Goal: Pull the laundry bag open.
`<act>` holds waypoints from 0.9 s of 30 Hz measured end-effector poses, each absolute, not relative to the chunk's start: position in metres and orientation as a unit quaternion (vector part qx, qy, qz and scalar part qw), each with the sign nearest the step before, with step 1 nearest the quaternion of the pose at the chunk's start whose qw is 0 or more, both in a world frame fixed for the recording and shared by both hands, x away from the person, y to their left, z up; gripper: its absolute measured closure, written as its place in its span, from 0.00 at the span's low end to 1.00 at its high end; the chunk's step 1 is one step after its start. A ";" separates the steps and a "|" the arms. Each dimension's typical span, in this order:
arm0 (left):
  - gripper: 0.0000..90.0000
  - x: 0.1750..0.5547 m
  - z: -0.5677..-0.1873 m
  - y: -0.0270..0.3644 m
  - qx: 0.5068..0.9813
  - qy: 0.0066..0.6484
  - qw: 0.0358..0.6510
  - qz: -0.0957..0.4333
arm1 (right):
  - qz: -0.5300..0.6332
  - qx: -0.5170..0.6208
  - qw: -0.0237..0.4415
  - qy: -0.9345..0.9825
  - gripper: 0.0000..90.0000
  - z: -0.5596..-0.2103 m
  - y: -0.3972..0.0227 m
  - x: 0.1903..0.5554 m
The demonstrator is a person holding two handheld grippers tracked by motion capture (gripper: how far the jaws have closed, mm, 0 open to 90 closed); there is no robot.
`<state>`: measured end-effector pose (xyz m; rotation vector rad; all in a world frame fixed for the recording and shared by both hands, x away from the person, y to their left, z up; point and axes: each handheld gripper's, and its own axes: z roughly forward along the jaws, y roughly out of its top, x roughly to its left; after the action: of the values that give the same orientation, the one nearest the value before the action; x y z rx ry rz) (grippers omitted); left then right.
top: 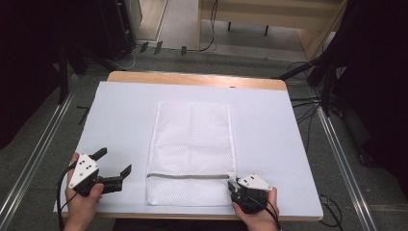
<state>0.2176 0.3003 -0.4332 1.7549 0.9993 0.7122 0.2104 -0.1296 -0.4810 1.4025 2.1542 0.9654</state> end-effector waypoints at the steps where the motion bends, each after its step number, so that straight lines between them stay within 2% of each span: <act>1: 0.03 0.217 -0.433 0.294 0.721 0.406 0.483 0.287 | 0.344 0.506 0.195 0.766 0.86 -0.481 -0.130 0.211; 2: 0.03 0.216 -0.431 0.276 0.729 0.399 0.482 0.277 | 0.354 0.514 0.182 0.760 0.93 -0.481 -0.132 0.213; 3: 0.04 0.216 -0.431 0.276 0.729 0.399 0.482 0.277 | 0.354 0.514 0.182 0.760 0.93 -0.481 -0.132 0.213; 4: 0.04 0.215 -0.430 0.266 0.733 0.396 0.485 0.267 | 0.363 0.521 0.169 0.754 0.98 -0.480 -0.134 0.214; 5: 0.05 0.216 -0.429 0.245 0.738 0.393 0.492 0.243 | 0.364 0.520 0.167 0.754 0.98 -0.480 -0.134 0.214; 8: 0.08 0.217 -0.428 0.224 0.746 0.387 0.497 0.216 | 0.377 0.513 0.170 0.752 0.99 -0.476 -0.131 0.214; 9: 0.09 0.220 -0.430 0.203 0.757 0.378 0.499 0.186 | 0.380 0.509 0.173 0.753 0.99 -0.474 -0.130 0.213; 12: 0.18 0.223 -0.433 0.182 0.767 0.376 0.492 0.169 | 0.385 0.503 0.176 0.753 0.99 -0.472 -0.128 0.213; 15: 0.20 0.227 -0.439 0.154 0.782 0.380 0.470 0.152 | 0.389 0.500 0.174 0.754 0.99 -0.470 -0.126 0.212; 16: 0.24 0.228 -0.441 0.146 0.786 0.380 0.465 0.146 | 0.392 0.499 0.174 0.753 0.99 -0.469 -0.126 0.212; 17: 0.34 0.231 -0.444 0.133 0.791 0.381 0.462 0.128 | 0.398 0.496 0.176 0.752 0.99 -0.467 -0.127 0.213; 18: 0.39 0.231 -0.444 0.133 0.791 0.381 0.462 0.128 | 0.398 0.496 0.176 0.752 0.99 -0.467 -0.127 0.213; 19: 0.39 0.231 -0.446 0.128 0.794 0.378 0.462 0.117 | 0.401 0.495 0.176 0.750 0.99 -0.465 -0.127 0.213; 21: 0.55 0.233 -0.448 0.118 0.801 0.369 0.460 0.103 | 0.412 0.490 0.178 0.747 0.99 -0.461 -0.128 0.213; 22: 0.55 0.233 -0.450 0.113 0.805 0.366 0.458 0.096 | 0.412 0.490 0.178 0.747 0.99 -0.461 -0.128 0.213; 23: 0.63 0.235 -0.451 0.110 0.809 0.362 0.455 0.088 | 0.420 0.486 0.182 0.745 0.99 -0.458 -0.129 0.212; 27: 0.69 0.242 -0.455 0.100 0.818 0.369 0.435 0.072 | 0.429 0.481 0.185 0.742 0.99 -0.454 -0.128 0.212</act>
<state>0.2418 0.1002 -0.4549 2.0365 0.9176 0.1792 0.2123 -0.1284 -0.4536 1.3552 2.0909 1.2105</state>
